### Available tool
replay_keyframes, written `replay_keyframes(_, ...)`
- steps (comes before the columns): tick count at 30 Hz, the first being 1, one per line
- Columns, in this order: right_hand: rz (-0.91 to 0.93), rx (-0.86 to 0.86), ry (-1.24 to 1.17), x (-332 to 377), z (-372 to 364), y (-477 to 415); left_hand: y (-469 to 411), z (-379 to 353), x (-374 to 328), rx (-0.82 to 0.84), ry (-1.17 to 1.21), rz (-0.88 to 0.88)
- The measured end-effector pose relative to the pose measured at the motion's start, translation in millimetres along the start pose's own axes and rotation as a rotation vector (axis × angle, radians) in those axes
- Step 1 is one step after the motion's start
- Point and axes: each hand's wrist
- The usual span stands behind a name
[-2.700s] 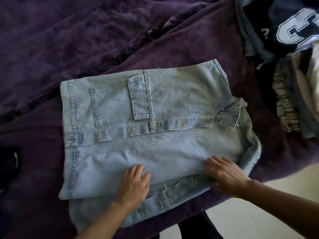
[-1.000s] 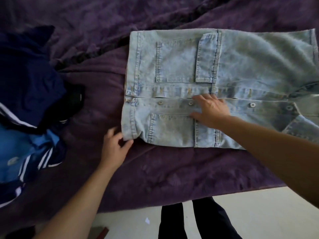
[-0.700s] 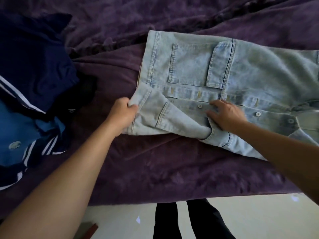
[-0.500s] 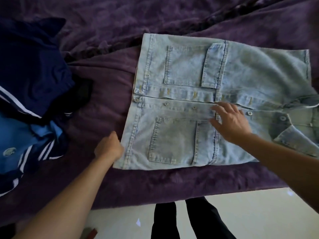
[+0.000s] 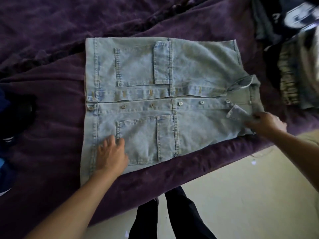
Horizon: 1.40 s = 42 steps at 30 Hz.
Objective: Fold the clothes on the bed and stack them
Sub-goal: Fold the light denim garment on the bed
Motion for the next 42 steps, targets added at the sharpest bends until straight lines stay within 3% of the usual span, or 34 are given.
replay_keyframes(3,0.041,0.070,0.082,-8.0,20.4,-11.3,-6.1,9.6,-28.3,-0.178,0.001,-0.159)
replay_keyframes(6,0.124,-0.117,-0.058,-8.6,35.0,-25.1,-2.9,18.3,-67.4,-0.292,-0.002,-0.375)
replay_keyframes(8,0.094,-0.275,-0.191,-9.5,36.0,-39.8,-0.7,21.0,-94.6,-0.287,0.005,-0.440)
replay_keyframes(14,-0.062,-0.394,-0.658,-22.7,1.7,-16.3,-13.7,30.5,-152.2,-0.198,-0.069,-0.457)
replay_keyframes(16,-0.314,-0.296,-0.889,-35.2,-28.4,9.4,-15.6,35.2,-165.8,-0.136,-0.106,-0.459)
replay_keyframes(18,-0.632,-0.029,-1.252,-30.9,-49.0,26.0,-20.8,33.0,-173.0,-0.099,-0.147,-0.428)
replay_keyframes(20,-0.746,0.176,-1.519,-15.5,-53.0,17.7,-29.5,34.5,-171.2,-0.122,-0.147,-0.399)
replay_keyframes(22,-0.744,0.326,-1.657,6.9,-39.8,-1.8,-43.2,42.8,-169.6,-0.101,-0.053,-0.366)
replay_keyframes(24,-0.572,0.385,-1.631,28.6,-19.2,-23.0,-59.9,58.2,-162.0,-0.077,0.164,-0.244)
replay_keyframes(27,-0.138,0.313,-1.304,53.5,15.2,-53.6,-87.2,77.4,-142.1,-0.052,0.328,-0.053)
replay_keyframes(32,0.234,0.000,-0.740,69.1,22.8,-60.6,-103.0,80.5,-130.6,0.015,0.368,-0.018)
replay_keyframes(34,0.350,-0.009,-0.652,70.9,3.5,-30.7,-102.0,73.6,-132.0,0.003,0.392,-0.012)
replay_keyframes(36,0.356,0.065,-0.685,74.9,-17.2,-4.8,-101.5,65.5,-130.8,-0.008,0.433,-0.001)
replay_keyframes(39,0.222,0.056,-0.788,87.1,-29.7,-3.7,-100.6,60.3,-127.6,-0.022,0.482,-0.020)
replay_keyframes(42,0.129,0.201,-0.823,105.5,-32.3,-6.6,-93.2,56.7,-125.6,-0.032,0.520,-0.054)
Point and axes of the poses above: each hand's wrist, its own y-axis away from the middle knuckle, its own z-axis out of the back of the hand, x = y × z, and after that the axes turned 11 degrees about -y, right-handed
